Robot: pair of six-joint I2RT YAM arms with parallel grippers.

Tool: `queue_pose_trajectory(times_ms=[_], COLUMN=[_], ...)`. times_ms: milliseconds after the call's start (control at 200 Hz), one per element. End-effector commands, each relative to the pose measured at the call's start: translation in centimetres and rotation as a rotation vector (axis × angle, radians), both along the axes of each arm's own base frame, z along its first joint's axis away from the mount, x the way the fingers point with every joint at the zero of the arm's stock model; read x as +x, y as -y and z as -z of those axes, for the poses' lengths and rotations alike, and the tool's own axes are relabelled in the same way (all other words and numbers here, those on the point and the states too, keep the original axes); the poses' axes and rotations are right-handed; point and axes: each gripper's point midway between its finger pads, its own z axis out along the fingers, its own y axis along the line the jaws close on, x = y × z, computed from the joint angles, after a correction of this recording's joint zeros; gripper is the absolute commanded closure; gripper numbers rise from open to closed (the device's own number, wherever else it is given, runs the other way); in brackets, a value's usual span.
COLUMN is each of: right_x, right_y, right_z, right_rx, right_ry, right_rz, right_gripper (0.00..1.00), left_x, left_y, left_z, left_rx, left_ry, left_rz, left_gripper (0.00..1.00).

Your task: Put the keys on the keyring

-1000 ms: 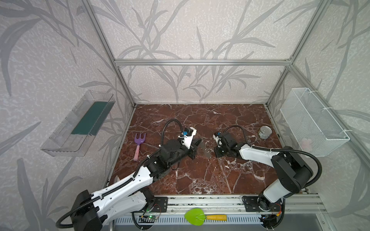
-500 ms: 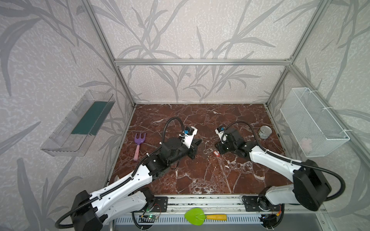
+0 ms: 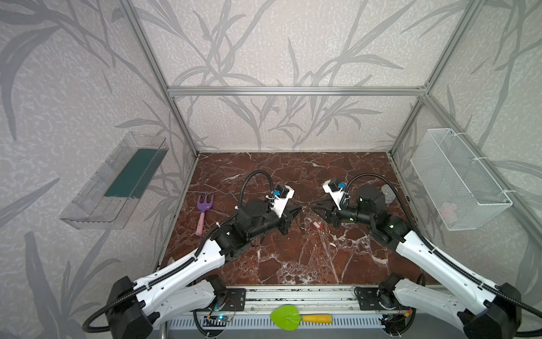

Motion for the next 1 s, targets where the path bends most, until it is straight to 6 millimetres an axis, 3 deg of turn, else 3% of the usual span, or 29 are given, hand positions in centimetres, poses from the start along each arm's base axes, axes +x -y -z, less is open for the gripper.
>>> queue_pose_trajectory(times_ms=[0, 745, 995], right_x=[-0.9, -1.6, -1.9], right_y=[-0.9, -1.8, -2.0], right_z=[-1.1, -2.2, -2.7], right_rx=[0.061, 0.117, 0.135], right_ry=[0.027, 0.011, 0.010], right_rz=[-0.083, -0.152, -0.168], right_gripper=[0.64, 0.76, 0.87], left_x=[-0.7, -0.9, -0.8], left_y=[0.6, 1.1, 1.4], left_z=[-2.0, -2.5, -2.5], left_rx=[-0.070, -0.116, -0.124], left_ry=[0.025, 0.042, 0.036], left_rz=[0.054, 0.083, 0.089], left_gripper=[1.00, 1.00, 1.00])
